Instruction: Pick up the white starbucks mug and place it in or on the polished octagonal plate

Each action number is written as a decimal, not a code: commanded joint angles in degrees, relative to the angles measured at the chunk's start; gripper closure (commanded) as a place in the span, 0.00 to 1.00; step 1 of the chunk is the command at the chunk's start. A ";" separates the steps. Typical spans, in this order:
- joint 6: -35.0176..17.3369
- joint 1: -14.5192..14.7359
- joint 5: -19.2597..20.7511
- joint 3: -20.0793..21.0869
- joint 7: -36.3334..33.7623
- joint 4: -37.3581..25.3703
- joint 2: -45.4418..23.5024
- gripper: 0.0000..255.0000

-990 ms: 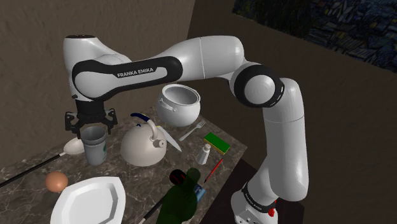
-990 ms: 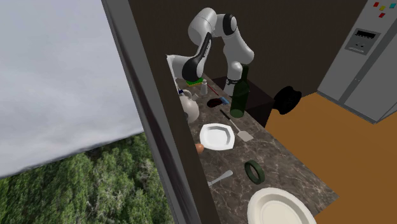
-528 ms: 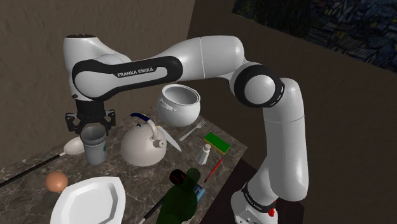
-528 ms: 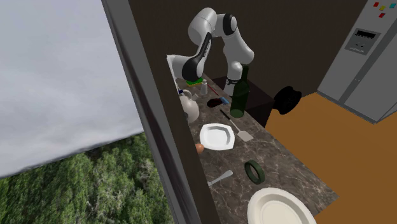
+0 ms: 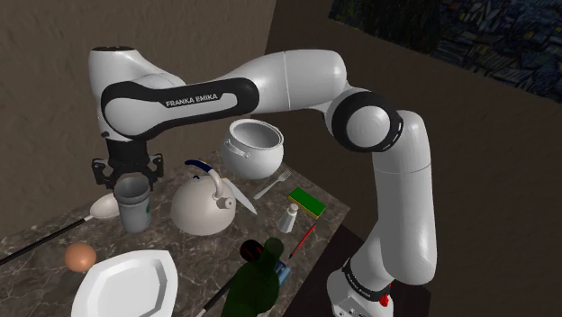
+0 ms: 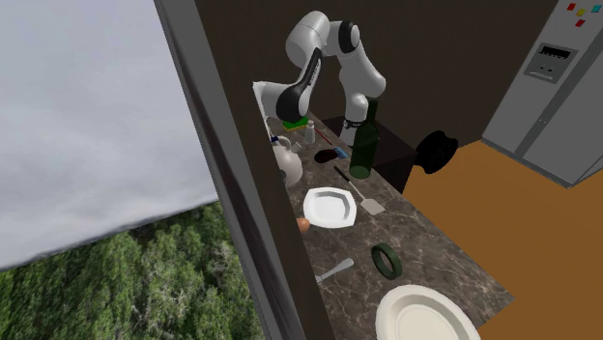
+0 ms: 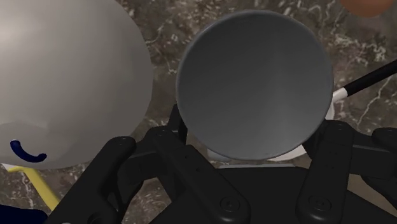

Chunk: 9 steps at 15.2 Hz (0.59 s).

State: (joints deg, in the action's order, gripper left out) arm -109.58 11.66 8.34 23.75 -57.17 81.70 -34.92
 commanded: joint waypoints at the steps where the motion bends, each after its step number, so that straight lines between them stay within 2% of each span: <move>1: 1.13 -0.06 -0.21 0.14 0.06 -0.59 0.59 1.00; 9: 6.45 0.09 -0.79 0.55 0.14 -4.57 2.06 1.00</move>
State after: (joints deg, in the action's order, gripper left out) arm -103.72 11.75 7.65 24.22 -57.02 77.48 -33.17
